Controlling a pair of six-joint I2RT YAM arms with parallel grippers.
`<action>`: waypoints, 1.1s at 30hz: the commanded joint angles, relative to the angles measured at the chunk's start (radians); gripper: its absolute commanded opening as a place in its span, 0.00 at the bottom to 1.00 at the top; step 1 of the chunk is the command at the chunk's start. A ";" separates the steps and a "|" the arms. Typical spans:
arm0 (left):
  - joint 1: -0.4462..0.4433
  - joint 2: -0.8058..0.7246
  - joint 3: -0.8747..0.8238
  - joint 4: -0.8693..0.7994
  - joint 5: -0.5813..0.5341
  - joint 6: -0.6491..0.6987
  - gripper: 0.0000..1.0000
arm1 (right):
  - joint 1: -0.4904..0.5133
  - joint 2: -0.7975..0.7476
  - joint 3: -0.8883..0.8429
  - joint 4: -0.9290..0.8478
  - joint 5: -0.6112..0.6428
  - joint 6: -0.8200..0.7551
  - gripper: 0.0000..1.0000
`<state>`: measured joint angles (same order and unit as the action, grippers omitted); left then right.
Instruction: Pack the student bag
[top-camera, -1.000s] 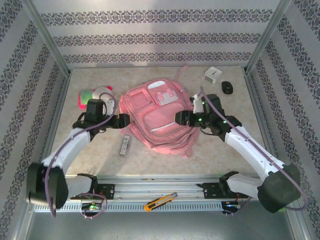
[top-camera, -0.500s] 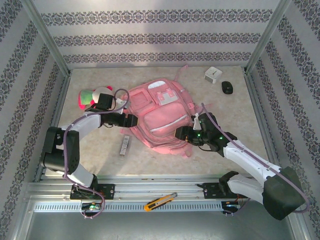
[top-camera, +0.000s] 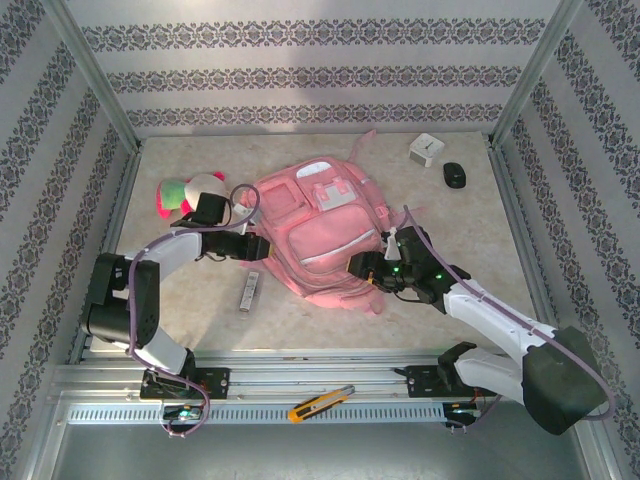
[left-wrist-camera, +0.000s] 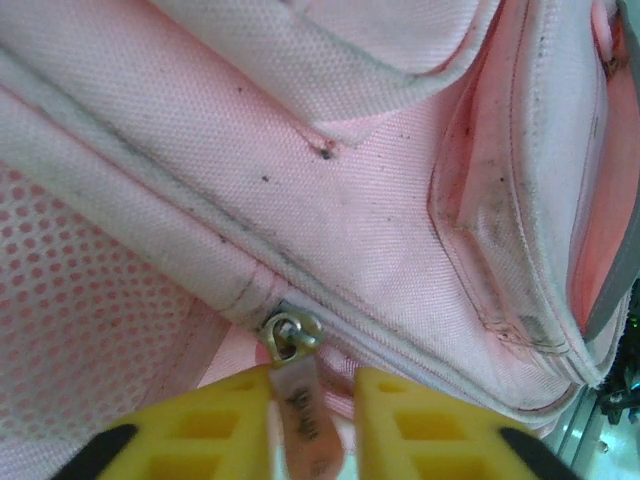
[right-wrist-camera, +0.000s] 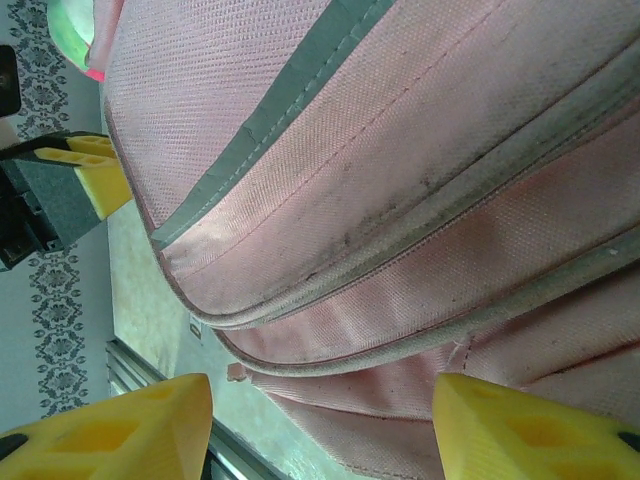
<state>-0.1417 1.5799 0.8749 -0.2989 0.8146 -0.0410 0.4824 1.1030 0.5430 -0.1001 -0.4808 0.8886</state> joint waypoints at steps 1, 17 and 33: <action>0.008 -0.037 -0.015 -0.005 -0.024 0.020 0.16 | 0.010 0.003 0.007 0.024 -0.010 0.009 0.59; -0.062 -0.161 -0.073 -0.052 -0.192 0.173 0.00 | 0.143 0.086 -0.011 0.185 0.181 0.261 0.63; -0.383 -0.134 -0.023 -0.226 -0.138 0.341 0.00 | 0.162 0.250 -0.051 0.515 0.364 0.357 0.49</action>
<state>-0.4637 1.4322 0.8139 -0.4133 0.5983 0.2298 0.6563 1.3170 0.4648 0.3195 -0.1490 1.2358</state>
